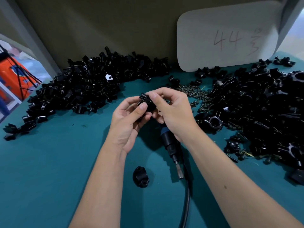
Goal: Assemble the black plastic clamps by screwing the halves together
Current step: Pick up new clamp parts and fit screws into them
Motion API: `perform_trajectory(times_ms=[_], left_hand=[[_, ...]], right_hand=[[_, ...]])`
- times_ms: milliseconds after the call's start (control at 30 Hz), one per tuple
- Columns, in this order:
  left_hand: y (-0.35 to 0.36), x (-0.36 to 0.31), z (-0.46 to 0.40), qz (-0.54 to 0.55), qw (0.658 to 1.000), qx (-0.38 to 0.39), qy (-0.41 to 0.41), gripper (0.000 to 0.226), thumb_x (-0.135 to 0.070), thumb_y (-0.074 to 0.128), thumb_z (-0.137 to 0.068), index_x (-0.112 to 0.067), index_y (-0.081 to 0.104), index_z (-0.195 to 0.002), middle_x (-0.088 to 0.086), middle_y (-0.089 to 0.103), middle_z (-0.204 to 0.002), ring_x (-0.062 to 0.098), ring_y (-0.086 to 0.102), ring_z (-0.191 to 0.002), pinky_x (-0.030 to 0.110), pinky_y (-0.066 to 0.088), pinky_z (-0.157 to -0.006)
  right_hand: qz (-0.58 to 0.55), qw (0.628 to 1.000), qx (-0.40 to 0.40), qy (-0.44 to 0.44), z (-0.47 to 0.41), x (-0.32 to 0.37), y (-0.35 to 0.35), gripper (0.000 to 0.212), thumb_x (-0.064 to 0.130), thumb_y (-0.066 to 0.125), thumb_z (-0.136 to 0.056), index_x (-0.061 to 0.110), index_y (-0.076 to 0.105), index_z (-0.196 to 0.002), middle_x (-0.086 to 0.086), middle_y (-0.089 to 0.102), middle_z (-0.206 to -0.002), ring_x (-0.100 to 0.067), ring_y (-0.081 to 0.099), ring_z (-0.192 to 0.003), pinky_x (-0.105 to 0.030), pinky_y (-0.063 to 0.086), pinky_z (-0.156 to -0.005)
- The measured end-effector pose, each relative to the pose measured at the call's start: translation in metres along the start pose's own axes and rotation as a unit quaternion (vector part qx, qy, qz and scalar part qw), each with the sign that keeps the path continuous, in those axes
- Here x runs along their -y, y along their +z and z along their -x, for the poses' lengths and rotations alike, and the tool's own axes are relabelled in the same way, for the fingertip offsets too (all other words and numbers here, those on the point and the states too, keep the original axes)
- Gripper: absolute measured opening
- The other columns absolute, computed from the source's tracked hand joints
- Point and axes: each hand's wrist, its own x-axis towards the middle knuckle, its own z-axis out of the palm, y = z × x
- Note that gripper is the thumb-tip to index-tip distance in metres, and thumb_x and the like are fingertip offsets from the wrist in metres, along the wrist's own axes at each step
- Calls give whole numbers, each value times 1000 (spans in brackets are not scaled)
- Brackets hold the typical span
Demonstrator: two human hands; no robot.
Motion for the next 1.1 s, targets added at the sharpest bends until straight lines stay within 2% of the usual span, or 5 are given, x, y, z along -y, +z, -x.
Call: perform_trajectory(times_ms=[200,600,933,1033,1100], left_hand=[[1,-2,0,41,998,-43,-11,17,-15,75,-77,-17,71,-94,-1,76,-86,9,70,-70,15,57,-64],[0,-6,0,35,998,-39,-18,11,-19,73,-82,-22,84,-81,-3,78,-88,8,72,-74,16,57,-66],[3,-4,0,8,999,-33,-17,15,-15,74,-79,-12,79,-93,4,78,-93,12,74,-79,17,58,-65],[4,-4,-1,7,999,-30,-28,18,-16,74,-80,-10,74,-97,3,76,-91,12,73,-77,17,58,-63],[5,-4,0,18,999,-33,-38,10,-17,74,-79,-14,76,-88,2,76,-87,12,72,-73,17,57,-61]], right_hand=[[4,999,53,9,0,-2,-3,29,1,70,-96,9,73,-123,-15,71,-107,-12,65,-71,-26,50,-54],[52,998,31,-32,-3,-5,-8,23,9,83,-86,11,78,-108,-3,78,-93,-15,71,-70,-27,55,-54],[124,991,29,-43,-6,-2,-19,25,22,89,-82,18,80,-105,-1,78,-90,-17,71,-74,-26,53,-52],[150,987,56,-29,-5,3,-23,23,21,88,-83,19,79,-105,0,78,-89,-14,70,-74,-26,53,-52],[180,980,86,-1,-7,13,-30,26,24,87,-83,20,78,-108,0,78,-89,-14,72,-76,-28,55,-54]])
